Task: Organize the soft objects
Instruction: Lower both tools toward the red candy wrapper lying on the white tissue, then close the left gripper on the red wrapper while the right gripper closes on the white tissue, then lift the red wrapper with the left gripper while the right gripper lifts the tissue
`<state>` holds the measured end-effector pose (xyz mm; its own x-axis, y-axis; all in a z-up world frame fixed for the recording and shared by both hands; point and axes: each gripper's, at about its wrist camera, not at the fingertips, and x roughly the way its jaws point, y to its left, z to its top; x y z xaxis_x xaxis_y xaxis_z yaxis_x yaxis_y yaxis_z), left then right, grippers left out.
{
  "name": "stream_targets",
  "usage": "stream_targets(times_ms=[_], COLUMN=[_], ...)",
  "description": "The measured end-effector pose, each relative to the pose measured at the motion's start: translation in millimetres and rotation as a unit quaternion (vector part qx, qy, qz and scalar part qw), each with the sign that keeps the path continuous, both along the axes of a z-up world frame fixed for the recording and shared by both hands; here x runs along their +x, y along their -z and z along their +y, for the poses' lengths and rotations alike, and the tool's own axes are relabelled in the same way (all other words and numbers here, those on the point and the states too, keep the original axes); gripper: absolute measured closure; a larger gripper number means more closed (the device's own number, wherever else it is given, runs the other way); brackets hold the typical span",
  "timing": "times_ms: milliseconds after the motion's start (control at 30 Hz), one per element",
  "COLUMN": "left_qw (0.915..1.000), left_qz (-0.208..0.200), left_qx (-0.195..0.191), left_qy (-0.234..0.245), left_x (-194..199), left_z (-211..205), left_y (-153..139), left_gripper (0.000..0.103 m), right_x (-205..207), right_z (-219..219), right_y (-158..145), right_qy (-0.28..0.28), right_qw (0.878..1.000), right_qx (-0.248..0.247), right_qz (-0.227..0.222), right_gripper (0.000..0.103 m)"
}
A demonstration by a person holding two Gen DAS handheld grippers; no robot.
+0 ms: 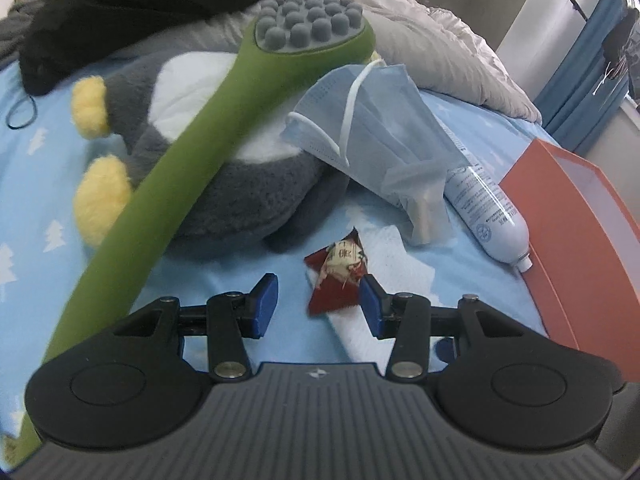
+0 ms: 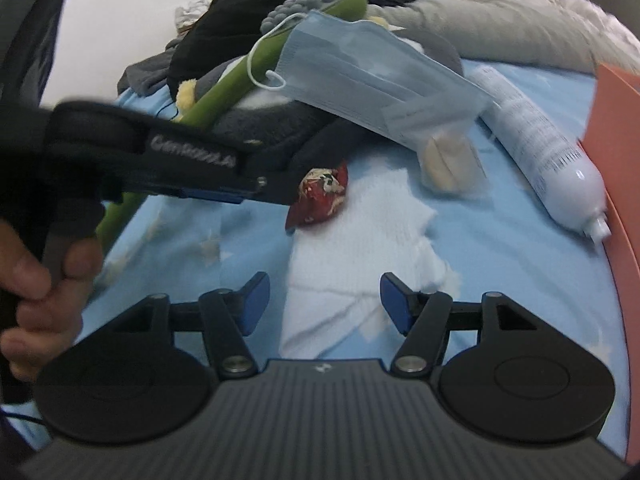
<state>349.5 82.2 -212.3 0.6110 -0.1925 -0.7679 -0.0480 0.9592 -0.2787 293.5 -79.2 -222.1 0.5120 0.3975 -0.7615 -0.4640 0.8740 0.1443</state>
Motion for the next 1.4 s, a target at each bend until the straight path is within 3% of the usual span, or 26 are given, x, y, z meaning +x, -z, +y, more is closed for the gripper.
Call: stream_targets(times_ms=[167, 267, 500, 767, 867, 1033, 1400], left_qw=[0.9997, 0.9993, 0.9973, 0.9973, 0.9976, 0.9982, 0.999], left_qz=[0.006, 0.011, 0.01, 0.015, 0.023, 0.026, 0.007], left_qx=[-0.021, -0.032, -0.07, -0.061, -0.047, -0.033, -0.037], left_qy=[0.011, 0.015, 0.021, 0.037, 0.045, 0.043, 0.025], left_x=[16.6, 22.7, 24.4, 37.1, 42.0, 41.1, 6.3], left_z=[-4.8, -10.3, -22.6, -46.2, -54.1, -56.3, -51.8], left_y=[9.7, 15.1, 18.8, 19.4, 23.5, 23.2, -14.7], left_gripper=[0.052, 0.05, 0.048, 0.05, 0.063, 0.066, 0.068], right_x=[11.5, 12.0, 15.5, 12.0, 10.6, 9.6, -7.6], right_z=[5.0, 6.3, -2.3, -4.0, -5.8, -8.3, -20.1], right_y=[18.1, 21.1, 20.5, 18.3, 18.5, 15.9, 1.8], right_qy=[-0.004, -0.001, 0.006, 0.001, 0.003, 0.004, 0.016], right_qw=[1.0, 1.0, 0.999, 0.999, 0.999, 0.999, 0.999], right_qx=[-0.013, -0.019, -0.034, -0.039, -0.035, -0.033, -0.024], right_qz=[0.011, 0.006, 0.005, 0.003, 0.005, 0.01, 0.026], right_gripper=[0.042, 0.049, 0.086, 0.089, 0.089, 0.09, 0.095])
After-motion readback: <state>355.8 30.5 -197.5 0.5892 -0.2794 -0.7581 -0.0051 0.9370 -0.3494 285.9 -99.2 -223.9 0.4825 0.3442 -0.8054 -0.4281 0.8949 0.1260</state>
